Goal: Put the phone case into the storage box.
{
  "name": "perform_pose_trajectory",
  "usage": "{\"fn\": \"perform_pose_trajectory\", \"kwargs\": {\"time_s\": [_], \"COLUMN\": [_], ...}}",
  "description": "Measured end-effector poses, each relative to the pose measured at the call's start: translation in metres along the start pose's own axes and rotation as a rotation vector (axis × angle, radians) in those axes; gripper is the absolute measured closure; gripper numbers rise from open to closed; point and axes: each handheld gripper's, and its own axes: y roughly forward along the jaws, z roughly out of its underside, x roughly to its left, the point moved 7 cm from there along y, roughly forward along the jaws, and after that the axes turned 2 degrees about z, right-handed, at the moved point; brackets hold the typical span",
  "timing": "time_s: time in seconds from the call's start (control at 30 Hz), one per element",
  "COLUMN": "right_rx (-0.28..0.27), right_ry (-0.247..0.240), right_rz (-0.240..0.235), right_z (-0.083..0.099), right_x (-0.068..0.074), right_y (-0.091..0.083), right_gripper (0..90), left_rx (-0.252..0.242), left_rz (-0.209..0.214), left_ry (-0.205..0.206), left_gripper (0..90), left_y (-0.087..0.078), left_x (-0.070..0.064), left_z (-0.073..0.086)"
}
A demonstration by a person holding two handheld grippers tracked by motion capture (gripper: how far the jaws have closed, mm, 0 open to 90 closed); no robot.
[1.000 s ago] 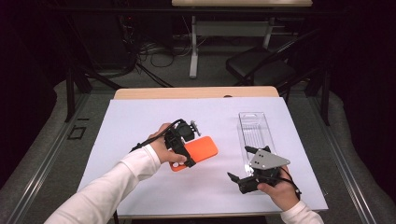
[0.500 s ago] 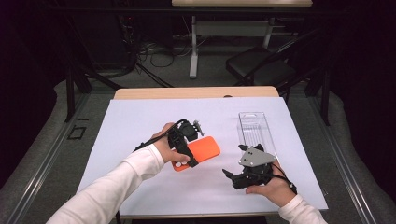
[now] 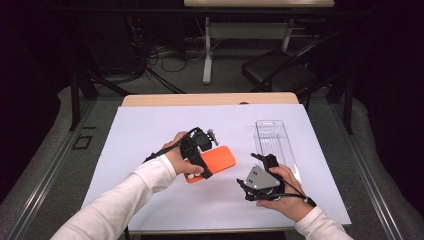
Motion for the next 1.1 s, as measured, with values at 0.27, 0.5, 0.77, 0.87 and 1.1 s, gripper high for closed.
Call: {"fn": "perform_pose_trajectory", "kwargs": {"time_s": [0.27, 0.5, 0.77, 0.87, 1.1], "right_rx": [-0.011, -0.031, -0.049, -0.040, -0.029], "right_ry": [-0.186, -0.325, -0.393, -0.418, -0.507], "right_rz": [0.079, 0.125, 0.151, 0.159, 0.151], "right_z": [-0.006, -0.010, -0.010, -0.009, -0.008], "right_x": [0.004, 0.005, 0.008, 0.008, 0.010], "right_y": [0.001, 0.004, 0.007, 0.007, 0.008], "right_gripper": [14.1, 14.5, 18.6, 22.4, 30.5], "left_rx": [-0.010, -0.017, -0.012, -0.011, -0.027], "left_rz": [0.014, 0.016, 0.022, 0.022, 0.036], "left_ry": [-0.013, -0.012, -0.003, 0.002, 0.009], "left_gripper": [15.8, 15.8, 15.7, 15.8, 15.8], "left_y": [-0.001, -0.001, 0.000, 0.002, 0.002], "left_x": [-0.001, -0.002, -0.004, -0.006, -0.010], "left_z": [-0.001, -0.002, -0.005, -0.006, -0.011]}}
